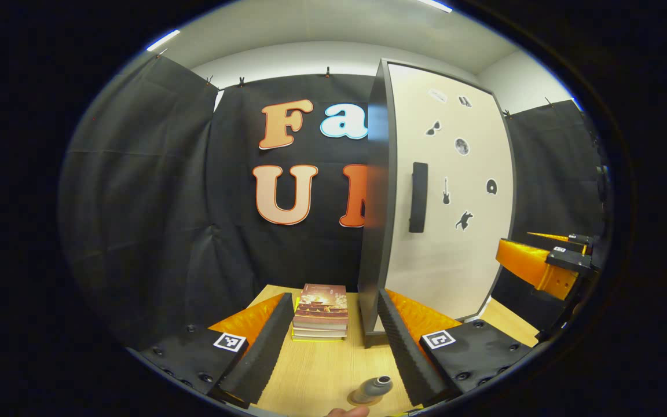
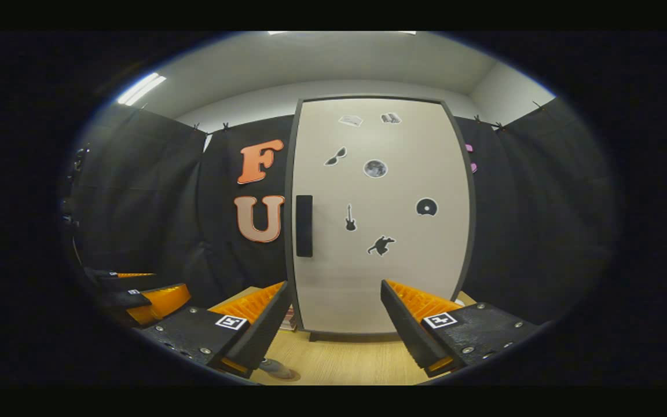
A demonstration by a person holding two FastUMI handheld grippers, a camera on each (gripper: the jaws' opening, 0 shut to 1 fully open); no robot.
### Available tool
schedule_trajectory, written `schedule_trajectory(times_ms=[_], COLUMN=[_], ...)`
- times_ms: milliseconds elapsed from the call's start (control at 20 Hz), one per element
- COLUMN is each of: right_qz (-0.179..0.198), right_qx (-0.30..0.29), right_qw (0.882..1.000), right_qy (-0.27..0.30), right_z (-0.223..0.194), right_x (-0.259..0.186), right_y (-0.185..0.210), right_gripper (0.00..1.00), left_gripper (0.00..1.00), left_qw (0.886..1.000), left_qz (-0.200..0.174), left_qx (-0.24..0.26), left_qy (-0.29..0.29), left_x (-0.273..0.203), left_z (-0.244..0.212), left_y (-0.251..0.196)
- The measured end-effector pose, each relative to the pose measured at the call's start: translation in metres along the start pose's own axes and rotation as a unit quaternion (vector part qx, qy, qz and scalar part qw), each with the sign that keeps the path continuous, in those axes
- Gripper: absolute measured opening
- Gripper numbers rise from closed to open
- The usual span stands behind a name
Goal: Open the cabinet door with the right hand, grasp the bottle in the cabinet with the left hand and place it on the coaster, then close the cabinet door with the right hand.
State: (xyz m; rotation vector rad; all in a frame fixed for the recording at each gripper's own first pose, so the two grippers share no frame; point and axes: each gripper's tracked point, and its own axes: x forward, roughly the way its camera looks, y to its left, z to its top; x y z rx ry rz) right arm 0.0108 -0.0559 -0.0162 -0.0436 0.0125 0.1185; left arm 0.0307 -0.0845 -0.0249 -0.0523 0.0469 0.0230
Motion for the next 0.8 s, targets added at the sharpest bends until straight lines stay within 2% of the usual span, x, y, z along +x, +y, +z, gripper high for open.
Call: schedule_trajectory(times_ms=[300,350,450,550,800], right_qz=[-0.014,-0.014,-0.019,-0.020,-0.009], right_qx=[0.016,0.023,0.028,0.027,0.022], right_qw=[1.000,1.000,0.999,0.999,1.000], right_qy=[0.002,0.002,0.003,0.007,0.010], right_z=[0.007,0.007,0.004,0.000,-0.004], right_x=[-0.073,-0.080,-0.090,-0.094,-0.101], right_y=[-0.032,-0.034,-0.040,-0.043,-0.041], right_gripper=[0.95,0.98,0.95,0.98,0.95], left_gripper=[0.95,0.95,0.95,0.95,0.95], left_qw=[1.000,1.000,1.000,0.999,0.999], left_qz=[0.004,0.004,0.010,0.014,0.021], left_qx=[-0.007,-0.005,0.010,0.018,0.021], left_qy=[-0.010,-0.013,-0.021,-0.031,-0.033], left_x=[-0.059,-0.066,-0.080,-0.088,-0.099], left_z=[0.013,0.017,0.023,0.028,0.031], left_y=[-0.031,-0.034,-0.037,-0.040,-0.045])
